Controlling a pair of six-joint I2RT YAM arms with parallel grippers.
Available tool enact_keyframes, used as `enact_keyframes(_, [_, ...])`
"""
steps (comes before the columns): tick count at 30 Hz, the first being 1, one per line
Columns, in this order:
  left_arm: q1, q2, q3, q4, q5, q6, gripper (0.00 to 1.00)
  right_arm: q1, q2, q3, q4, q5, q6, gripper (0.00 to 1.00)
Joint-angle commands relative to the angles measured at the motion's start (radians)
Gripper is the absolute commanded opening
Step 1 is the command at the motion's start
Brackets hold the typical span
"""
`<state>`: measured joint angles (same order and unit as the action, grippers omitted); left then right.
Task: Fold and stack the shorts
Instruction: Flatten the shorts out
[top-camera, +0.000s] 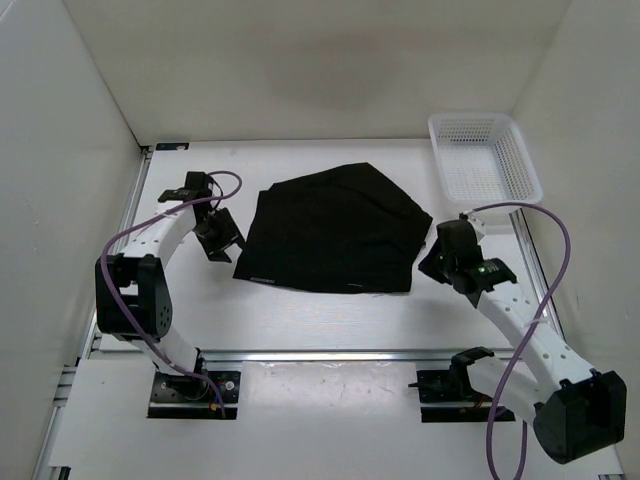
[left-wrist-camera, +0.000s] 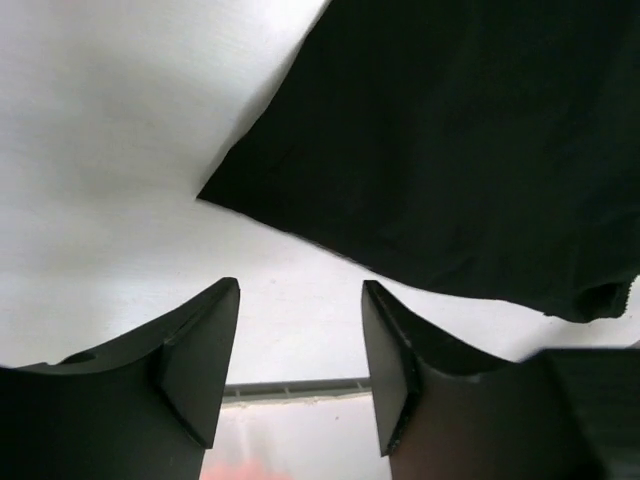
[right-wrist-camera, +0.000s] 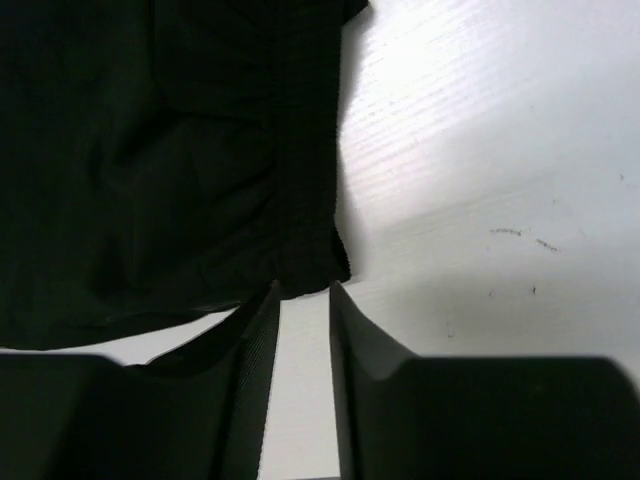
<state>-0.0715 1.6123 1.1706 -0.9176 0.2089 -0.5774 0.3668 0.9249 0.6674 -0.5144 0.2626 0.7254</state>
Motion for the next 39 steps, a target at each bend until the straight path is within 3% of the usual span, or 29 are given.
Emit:
enact_keyframes(1, [-0.014,-0.020,0.075,0.034,-0.035,0.014,0.60,-0.008,0.064,0.133,-0.096,-0.002,0.098,0.24])
enact_keyframes(3, [-0.023,0.014,0.075,0.034,-0.054,0.014,0.57,-0.017,0.118,0.144,-0.105,-0.116,0.140,0.27])
enact_keyframes(5, [-0.037,0.047,0.075,0.034,-0.074,0.014,0.57,-0.017,0.158,0.141,-0.105,-0.193,0.186,0.39])
enact_keyframes(7, [-0.051,0.067,0.084,0.034,-0.098,0.014,0.68,-0.017,0.178,0.111,-0.067,-0.268,0.252,0.55])
enact_keyframes(9, [-0.060,0.103,0.084,0.034,-0.109,0.014,0.75,-0.017,0.201,0.060,-0.039,-0.342,0.291,0.58])
enact_keyframes(10, [-0.070,0.118,0.093,0.034,-0.118,0.014,0.82,-0.017,0.221,0.046,-0.014,-0.358,0.330,0.64])
enact_keyframes(14, [-0.102,0.193,0.115,0.034,-0.128,0.014,0.84,-0.026,0.278,0.011,0.025,-0.431,0.397,0.66])
enact_keyframes(19, [-0.113,0.262,0.133,0.034,-0.164,0.014,0.82,-0.045,0.318,-0.011,0.073,-0.418,0.431,0.66])
enact_keyframes(25, [-0.113,0.305,0.143,0.034,-0.174,0.005,0.64,-0.078,0.399,-0.020,0.102,-0.382,0.440,0.64])
enact_keyframes(28, [-0.113,0.317,0.143,0.043,-0.183,0.005,0.53,-0.089,0.413,-0.029,0.134,-0.355,0.460,0.62])
enact_keyframes(31, [-0.113,0.330,0.152,0.043,-0.183,0.005,0.32,-0.098,0.440,-0.029,0.148,-0.324,0.451,0.56])
enact_keyframes(34, [-0.113,0.342,0.152,0.043,-0.183,0.005,0.10,-0.108,0.471,-0.002,0.157,-0.324,0.428,0.26])
enact_keyframes(36, [-0.113,0.333,0.152,0.043,-0.183,0.005,0.10,-0.108,0.482,0.009,0.157,-0.324,0.428,0.02])
enact_keyframes(39, [-0.113,0.296,0.152,0.033,-0.183,0.005,0.10,-0.108,0.473,0.032,0.134,-0.301,0.404,0.00])
